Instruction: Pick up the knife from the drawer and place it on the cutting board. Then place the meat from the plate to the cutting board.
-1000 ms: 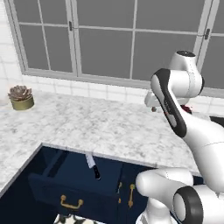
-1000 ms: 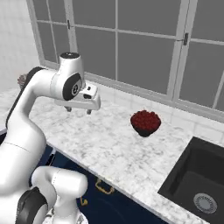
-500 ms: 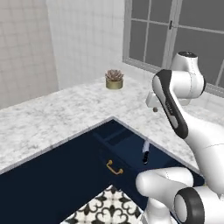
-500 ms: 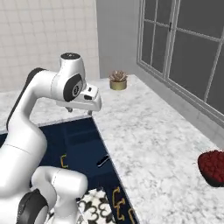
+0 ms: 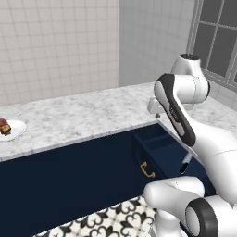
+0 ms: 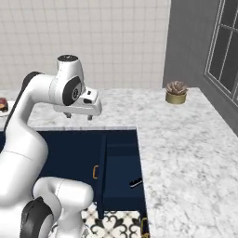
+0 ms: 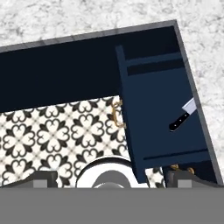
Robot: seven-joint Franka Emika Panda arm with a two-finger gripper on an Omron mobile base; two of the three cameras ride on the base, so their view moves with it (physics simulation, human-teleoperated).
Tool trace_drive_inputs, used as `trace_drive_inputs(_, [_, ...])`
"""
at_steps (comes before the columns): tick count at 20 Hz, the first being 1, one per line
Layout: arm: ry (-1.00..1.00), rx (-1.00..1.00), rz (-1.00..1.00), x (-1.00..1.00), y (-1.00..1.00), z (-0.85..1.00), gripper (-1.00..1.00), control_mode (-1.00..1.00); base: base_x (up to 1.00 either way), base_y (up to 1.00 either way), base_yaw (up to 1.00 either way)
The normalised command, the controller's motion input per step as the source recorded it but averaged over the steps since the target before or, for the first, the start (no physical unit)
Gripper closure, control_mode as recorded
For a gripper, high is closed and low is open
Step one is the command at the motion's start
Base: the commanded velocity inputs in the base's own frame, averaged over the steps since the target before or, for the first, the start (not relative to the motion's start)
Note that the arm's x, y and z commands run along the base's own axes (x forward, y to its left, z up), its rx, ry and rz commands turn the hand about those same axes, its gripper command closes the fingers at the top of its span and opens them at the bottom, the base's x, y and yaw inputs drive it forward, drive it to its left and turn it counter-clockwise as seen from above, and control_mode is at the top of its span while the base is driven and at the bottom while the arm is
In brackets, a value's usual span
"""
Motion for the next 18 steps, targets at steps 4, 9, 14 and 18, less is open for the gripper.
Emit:
trace_drive_inputs(4, [0.0,0.0,0.0,0.0,0.0,0.0,-1.0,1.0,-0.41,-0.38,0.0])
trace_drive_inputs(9, [0.0,0.0,0.0,0.0,0.0,0.0,-1.0,1.0,0.06,-0.37,0.27])
trace_drive_inputs(14, [0.0,0.0,0.0,0.0,0.0,0.0,-1.0,1.0,0.06,-0.2,0.23])
trace_drive_inputs(18, [0.0,0.0,0.0,0.0,0.0,0.0,-1.0,1.0,-0.06,-0.56,0.0])
